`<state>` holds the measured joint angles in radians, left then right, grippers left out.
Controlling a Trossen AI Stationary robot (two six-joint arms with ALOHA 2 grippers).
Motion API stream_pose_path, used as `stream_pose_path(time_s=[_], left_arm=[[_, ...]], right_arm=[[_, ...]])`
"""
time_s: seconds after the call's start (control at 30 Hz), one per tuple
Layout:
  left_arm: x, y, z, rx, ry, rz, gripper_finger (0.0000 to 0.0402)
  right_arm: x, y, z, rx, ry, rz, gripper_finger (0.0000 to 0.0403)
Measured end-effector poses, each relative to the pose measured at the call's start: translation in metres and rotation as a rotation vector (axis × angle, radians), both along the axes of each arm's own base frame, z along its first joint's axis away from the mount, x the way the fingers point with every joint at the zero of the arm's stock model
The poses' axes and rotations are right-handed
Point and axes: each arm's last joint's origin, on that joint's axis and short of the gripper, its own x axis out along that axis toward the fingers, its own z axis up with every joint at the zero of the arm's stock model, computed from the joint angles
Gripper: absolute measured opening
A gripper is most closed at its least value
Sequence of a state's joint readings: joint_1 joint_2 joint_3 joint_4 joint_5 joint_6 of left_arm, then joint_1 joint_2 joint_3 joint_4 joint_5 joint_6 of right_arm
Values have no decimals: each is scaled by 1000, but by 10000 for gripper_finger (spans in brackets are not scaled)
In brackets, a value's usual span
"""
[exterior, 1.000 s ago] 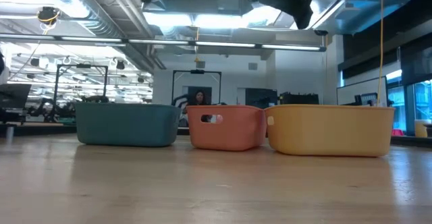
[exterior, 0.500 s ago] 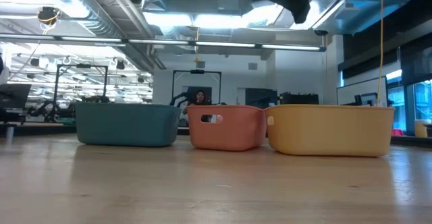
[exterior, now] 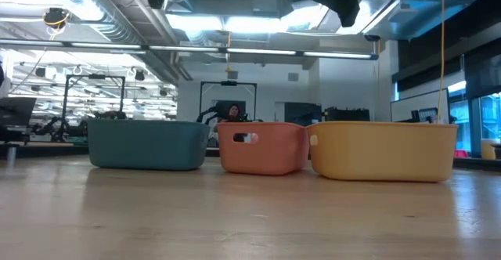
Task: Sort & place blocks by color
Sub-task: Put the bottom purple rectangular block into the orange bin
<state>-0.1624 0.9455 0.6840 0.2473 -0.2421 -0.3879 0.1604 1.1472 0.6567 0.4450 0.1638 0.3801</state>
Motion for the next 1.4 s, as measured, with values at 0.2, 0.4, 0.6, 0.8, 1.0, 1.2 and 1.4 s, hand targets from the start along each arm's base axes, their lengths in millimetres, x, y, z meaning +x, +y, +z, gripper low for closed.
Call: stream_pose_path(time_s=[0.2, 0.4, 0.6, 0.8, 1.0, 1.2, 1.4], left_arm=[[-1, -9, 4, -68, 236, -72, 211], [1, -35, 15, -8, 468, -167, 211], [10, -83, 9, 87, 703, -311, 211], [9, -135, -25, 137, 912, -465, 211], [1, -180, -62, 155, 1063, -541, 211], [-6, -211, -104, 203, 1215, -567, 211], [-12, -222, -139, 294, 1371, -548, 211]], right_arm=[[0, 0, 0, 0, 1, 0, 336], [0, 0, 0, 0, 2, 0, 336], [0, 0, 0, 0, 4, 0, 336], [0, 0, 0, 4, 6, -1, 336], [0, 0, -1, 4, 8, -1, 336], [0, 0, -1, 3, 9, -1, 336], [0, 0, -1, 2, 9, -1, 336]])
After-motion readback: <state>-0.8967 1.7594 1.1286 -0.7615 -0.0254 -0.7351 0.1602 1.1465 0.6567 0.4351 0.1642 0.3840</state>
